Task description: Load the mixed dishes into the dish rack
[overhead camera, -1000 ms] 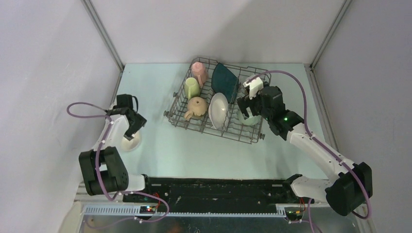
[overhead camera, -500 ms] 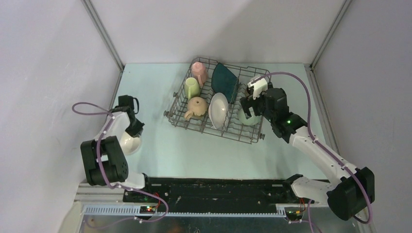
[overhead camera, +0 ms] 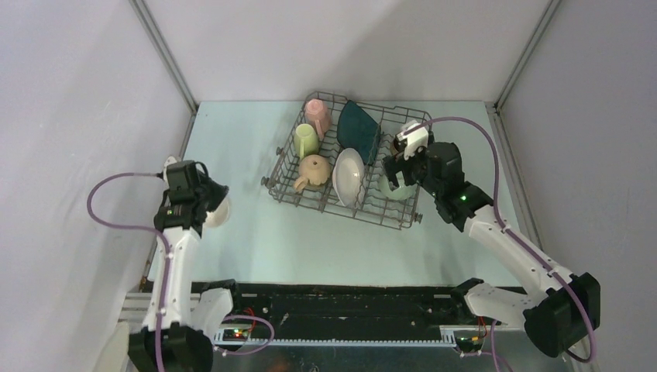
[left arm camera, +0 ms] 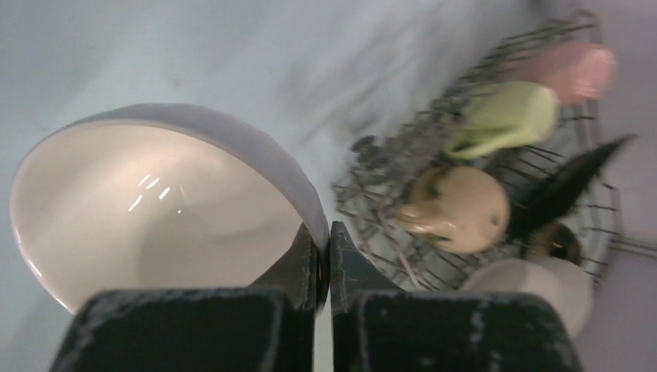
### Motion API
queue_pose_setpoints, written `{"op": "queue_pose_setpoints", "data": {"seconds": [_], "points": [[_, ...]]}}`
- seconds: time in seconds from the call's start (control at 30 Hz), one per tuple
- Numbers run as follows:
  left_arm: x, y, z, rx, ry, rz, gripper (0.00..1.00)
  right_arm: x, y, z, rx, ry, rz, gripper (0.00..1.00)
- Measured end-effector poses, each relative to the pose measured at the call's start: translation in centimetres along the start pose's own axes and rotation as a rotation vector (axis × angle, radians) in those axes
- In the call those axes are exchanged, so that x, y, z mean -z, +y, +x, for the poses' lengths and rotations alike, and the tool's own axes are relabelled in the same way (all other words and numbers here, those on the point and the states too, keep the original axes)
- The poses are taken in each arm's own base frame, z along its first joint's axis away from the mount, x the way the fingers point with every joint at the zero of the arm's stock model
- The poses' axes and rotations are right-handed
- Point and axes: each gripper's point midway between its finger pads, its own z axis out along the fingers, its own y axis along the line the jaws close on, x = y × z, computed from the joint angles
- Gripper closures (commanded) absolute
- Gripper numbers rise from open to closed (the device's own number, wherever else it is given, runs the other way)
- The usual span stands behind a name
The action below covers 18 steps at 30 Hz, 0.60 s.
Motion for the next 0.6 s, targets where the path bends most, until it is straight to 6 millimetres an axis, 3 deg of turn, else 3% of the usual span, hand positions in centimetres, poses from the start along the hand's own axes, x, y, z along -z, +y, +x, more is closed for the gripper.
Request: {"op": "queue_pose_setpoints", "data": {"seconds": [0.2,0.4,0.5,0.6], "points": [[3.5,-4.1,1.3,0.008,0.003,0.217,1.00,1.1,2.0,-1.6,-0.051,-0.063,-0.107,0.04],[6.4,-9.8,6.5,-0.055,0.184,0.452,1.00,4.1,4.1,-4.5,-0.149,-0.158,-0.204,0.01],[8.7,-12.3,8.2,-0.066,0.238,0.566,1.00,6.2,6.4,-6.0,-0.190,-0.209,-0.275,0.00],[11.3,-14.2,8.8,-0.049,0.253,0.676,1.00,7.9,9.3,-6.3,-0.190,-0.232,-0.365,0.01]]}}
